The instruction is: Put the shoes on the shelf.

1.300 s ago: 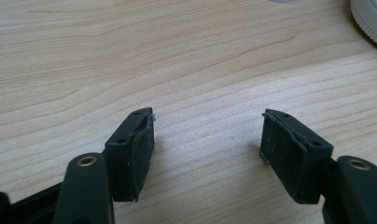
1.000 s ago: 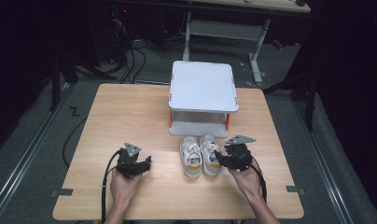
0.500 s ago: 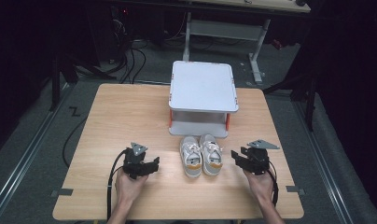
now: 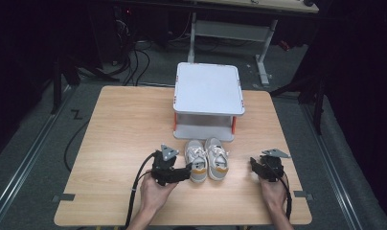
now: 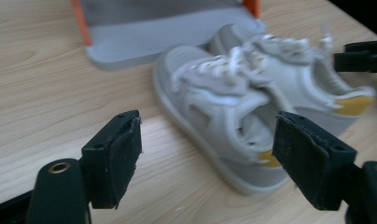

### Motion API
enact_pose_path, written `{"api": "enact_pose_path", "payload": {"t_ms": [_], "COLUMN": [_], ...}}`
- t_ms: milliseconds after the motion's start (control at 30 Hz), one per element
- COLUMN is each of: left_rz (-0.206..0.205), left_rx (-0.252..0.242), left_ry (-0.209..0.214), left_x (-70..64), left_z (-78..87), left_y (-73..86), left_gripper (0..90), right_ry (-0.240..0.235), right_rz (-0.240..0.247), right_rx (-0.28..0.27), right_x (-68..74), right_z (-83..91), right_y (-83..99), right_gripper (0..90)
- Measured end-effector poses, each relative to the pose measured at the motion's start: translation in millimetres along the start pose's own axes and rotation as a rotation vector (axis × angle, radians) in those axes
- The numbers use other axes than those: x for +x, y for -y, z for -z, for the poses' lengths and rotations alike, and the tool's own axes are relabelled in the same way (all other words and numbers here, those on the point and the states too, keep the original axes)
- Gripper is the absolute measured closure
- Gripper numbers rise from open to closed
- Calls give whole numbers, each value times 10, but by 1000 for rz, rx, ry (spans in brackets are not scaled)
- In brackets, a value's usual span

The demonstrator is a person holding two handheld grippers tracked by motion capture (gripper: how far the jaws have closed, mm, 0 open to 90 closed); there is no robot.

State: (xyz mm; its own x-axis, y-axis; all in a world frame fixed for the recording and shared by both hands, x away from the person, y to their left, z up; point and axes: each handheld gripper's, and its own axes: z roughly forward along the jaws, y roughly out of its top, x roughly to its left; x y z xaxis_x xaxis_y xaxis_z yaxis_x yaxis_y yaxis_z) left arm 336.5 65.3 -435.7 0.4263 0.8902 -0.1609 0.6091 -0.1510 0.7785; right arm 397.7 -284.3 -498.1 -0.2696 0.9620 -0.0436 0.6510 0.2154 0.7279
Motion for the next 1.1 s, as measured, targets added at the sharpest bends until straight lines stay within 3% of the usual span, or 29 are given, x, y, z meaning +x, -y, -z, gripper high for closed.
{"api": "enact_pose_path", "payload": {"t_ms": [100,267,567,600,767,967,1100], "left_rz": [7,61,39,29,19,29,99], "left_rx": [-10,22,102,102,101,137,139], "left_ry": [31,81,32,12,-6,8,36], "left_x": [-114,-260,-453,-489,-520,-592,-573], "left_z": [-41,-153,-384,-405,-412,-469,-525], "left_y": [-77,-168,-216,-218,-239,-234,-279], "left_gripper": [224,179,190,187,198,219,210], "right_ry": [1,3,34,34,42,49,49], "right_rz": [-8,-27,-2,-3,5,13,13], "right_rx": [-11,-22,-26,-26,-28,-30,-29], "right_x": [-35,-125,-86,-87,-73,-62,-60], "right_z": [-9,-14,1,1,4,7,7], "right_y": [10,30,41,41,44,46,46], "right_gripper": [540,513,507,506,505,506,507]}}
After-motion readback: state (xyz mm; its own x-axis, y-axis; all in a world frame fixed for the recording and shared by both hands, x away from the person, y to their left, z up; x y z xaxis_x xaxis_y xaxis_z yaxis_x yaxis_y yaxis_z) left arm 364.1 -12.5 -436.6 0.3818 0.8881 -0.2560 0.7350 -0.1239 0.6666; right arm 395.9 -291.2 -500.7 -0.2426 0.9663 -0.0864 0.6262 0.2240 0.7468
